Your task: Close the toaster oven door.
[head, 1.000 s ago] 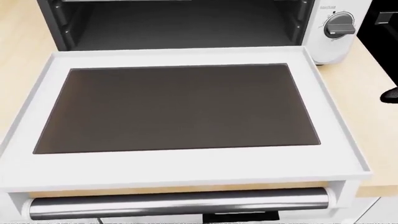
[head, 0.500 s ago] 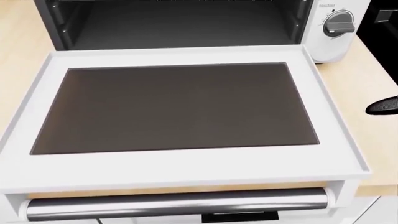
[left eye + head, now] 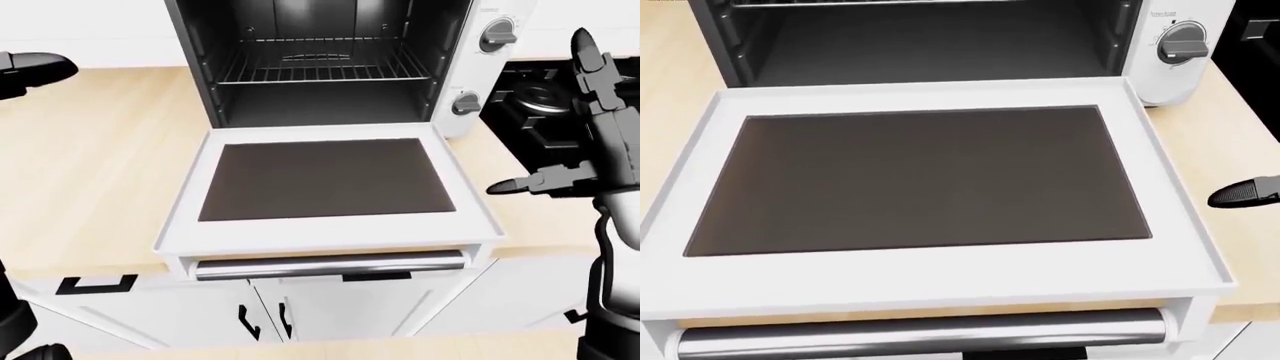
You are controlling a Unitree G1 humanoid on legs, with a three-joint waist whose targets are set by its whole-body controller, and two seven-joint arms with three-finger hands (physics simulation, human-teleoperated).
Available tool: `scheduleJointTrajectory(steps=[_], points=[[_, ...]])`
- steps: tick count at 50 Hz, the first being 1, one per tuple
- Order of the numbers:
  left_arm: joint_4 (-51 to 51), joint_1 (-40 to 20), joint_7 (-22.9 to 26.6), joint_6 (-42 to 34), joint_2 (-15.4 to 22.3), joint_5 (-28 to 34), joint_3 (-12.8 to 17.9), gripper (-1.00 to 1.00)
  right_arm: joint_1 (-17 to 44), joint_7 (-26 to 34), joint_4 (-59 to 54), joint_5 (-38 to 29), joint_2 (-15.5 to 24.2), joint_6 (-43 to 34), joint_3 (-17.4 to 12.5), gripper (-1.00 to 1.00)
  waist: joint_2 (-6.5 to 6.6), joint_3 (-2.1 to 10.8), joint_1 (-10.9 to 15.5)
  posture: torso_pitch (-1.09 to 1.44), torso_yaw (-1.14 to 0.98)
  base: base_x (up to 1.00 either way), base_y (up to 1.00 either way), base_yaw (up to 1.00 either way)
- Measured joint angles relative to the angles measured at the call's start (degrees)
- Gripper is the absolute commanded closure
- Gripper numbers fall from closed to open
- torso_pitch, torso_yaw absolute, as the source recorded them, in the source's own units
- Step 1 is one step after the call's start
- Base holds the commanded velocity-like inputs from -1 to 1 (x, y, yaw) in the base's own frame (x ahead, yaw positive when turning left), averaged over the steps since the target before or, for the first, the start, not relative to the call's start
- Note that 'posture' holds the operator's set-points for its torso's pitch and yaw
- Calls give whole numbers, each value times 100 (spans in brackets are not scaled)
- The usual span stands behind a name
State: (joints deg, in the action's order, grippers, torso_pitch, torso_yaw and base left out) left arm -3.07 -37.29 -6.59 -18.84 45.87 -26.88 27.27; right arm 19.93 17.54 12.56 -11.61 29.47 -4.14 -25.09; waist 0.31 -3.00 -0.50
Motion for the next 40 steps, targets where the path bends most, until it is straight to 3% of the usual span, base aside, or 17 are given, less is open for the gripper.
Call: scheduleJointTrajectory(steps=[40], points=[[7, 6, 7, -32, 21, -18, 12, -100, -292, 275, 43, -285, -293, 423, 90, -100, 14, 1, -8, 0, 0, 0, 0, 0]])
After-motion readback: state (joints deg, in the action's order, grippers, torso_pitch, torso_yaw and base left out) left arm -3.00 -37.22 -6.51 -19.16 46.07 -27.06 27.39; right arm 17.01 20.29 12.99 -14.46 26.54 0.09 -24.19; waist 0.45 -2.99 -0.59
